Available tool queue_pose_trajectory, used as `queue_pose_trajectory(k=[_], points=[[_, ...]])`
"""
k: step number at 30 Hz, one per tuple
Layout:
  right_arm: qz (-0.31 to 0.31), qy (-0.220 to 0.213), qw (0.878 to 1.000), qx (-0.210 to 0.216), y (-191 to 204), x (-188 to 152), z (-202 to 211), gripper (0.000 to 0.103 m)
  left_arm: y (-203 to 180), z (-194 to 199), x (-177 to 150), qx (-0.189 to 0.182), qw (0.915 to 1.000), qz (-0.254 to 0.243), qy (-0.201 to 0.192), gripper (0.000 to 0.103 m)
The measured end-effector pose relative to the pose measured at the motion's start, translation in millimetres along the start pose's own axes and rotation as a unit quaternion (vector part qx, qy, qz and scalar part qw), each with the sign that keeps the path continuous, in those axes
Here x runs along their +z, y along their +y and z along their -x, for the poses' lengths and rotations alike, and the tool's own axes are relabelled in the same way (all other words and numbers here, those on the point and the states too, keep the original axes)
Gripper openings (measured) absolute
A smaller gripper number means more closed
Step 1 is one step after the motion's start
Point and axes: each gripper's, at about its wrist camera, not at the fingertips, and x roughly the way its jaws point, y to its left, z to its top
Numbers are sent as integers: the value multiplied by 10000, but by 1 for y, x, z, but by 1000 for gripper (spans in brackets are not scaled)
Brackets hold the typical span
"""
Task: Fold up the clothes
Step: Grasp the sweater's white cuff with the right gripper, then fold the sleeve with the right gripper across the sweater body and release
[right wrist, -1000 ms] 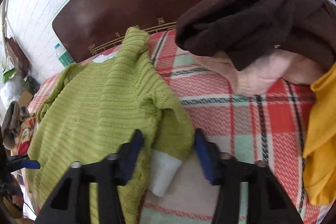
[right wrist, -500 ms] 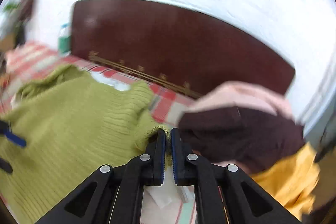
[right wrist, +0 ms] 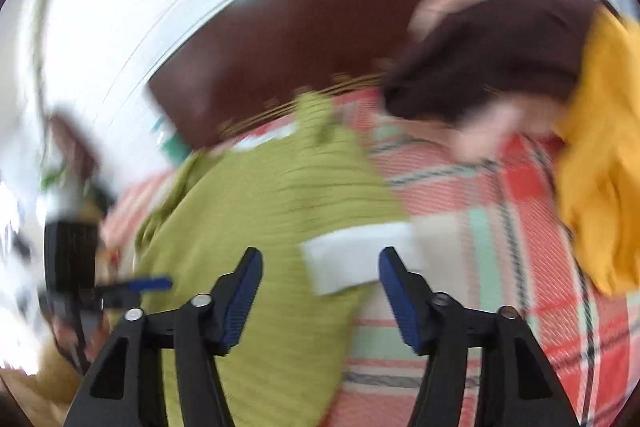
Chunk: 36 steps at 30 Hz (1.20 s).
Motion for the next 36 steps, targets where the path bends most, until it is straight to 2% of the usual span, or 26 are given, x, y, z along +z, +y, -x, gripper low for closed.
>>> queue_pose_trajectory(k=[3, 5, 10, 11, 12, 13, 14, 16, 20, 22, 25, 27, 30, 32, 36], points=[[-1114, 84, 9929, 401, -39, 2, -11, 71, -4, -5, 3, -14, 10000, -11, 37, 85], [-1517, 171, 9865, 586, -45, 0, -24, 71, -7, -7, 4, -43, 10000, -48, 42, 85], [-1250, 115, 9909, 479, -23, 6, -49, 76, -8, -15, 6, -60, 9999, -32, 131, 85], [-1166, 181, 9917, 505, -19, 7, -55, 67, -8, -15, 6, -59, 9999, -25, 145, 85], [-1089, 268, 9924, 512, -15, 7, -62, 35, -8, -16, 6, -57, 9999, -18, 159, 85], [-1028, 388, 9924, 549, -13, 7, -70, 17, -8, -16, 7, -51, 9998, -14, 169, 85], [-996, 471, 9922, 585, -13, 8, -76, 17, -8, -17, 8, -46, 9998, -10, 179, 85], [-893, 346, 9942, 485, -14, 13, -72, 17, -8, -16, 10, -34, 9998, -50, 188, 85], [-96, -176, 9998, -53, -1, 37, -27, 14, -10, -19, 27, 96, 9994, -238, 214, 85], [485, -432, 9969, -440, 15, 48, -3, 14, -12, -25, 43, 82, 9992, -341, 190, 85], [1071, -596, 9912, -504, 37, 57, 14, 14, -17, -36, 69, 123, 9987, -475, 145, 85], [1386, -603, 9867, -590, 51, 57, 12, 14, -20, -48, 84, 99, 9982, -564, 177, 85], [1928, -652, 9736, -1030, 72, 57, 0, 15, -21, -68, 100, -20, 9984, -490, 269, 85], [2213, -543, 9674, -1103, 84, 56, -11, 15, -20, -80, 107, -89, 9986, -387, 341, 85], [2873, -298, 9505, -1143, 114, 53, -38, 19, -16, -87, 99, -239, 9985, -262, 412, 85]])
